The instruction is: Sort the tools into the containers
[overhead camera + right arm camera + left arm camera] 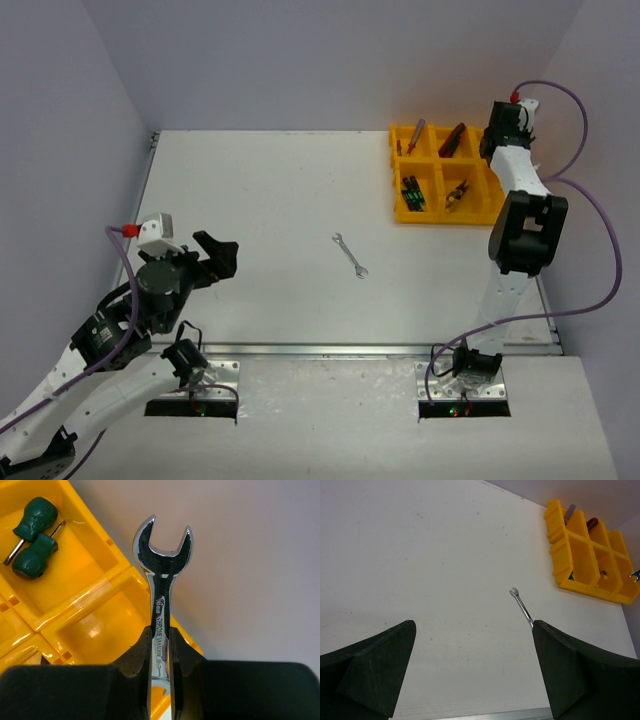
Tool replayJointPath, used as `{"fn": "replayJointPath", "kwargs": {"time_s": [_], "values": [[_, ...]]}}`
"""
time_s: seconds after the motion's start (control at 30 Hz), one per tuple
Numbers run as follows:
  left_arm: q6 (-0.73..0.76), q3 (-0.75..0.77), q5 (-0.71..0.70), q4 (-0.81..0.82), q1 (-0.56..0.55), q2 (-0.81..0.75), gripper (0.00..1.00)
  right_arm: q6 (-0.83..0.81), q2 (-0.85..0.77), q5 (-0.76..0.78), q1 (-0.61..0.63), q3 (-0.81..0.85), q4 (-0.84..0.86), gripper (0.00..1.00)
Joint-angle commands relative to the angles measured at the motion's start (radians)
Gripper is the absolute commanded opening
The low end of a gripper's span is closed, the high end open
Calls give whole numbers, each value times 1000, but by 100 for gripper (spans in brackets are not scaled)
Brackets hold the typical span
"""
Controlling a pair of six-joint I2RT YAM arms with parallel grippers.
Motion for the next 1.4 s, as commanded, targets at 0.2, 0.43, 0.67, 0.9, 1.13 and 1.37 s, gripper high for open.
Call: {"fn": "replayJointPath", "kwargs": {"time_s": [0.2,0.43,0.67,0.9,1.13,1.37], "values": [[18,-1,7,46,7,14,100,24,-62,11,-6,-190,256,0],[25,-1,17,52,18,24,100,105,-60,-17,-5,-230,252,3],[31,-3,27,58,24,26,100,163,-45,-32,-4,-182,165,51],[34,-3,28,60,27,26,100,226,-120,-103,4,-172,69,67],[28,-2,21,56,32,34,100,213,-270,-224,129,-183,-17,81],[-8,5,-33,23,36,30,100,124,-391,-471,435,-184,-229,82]]}}
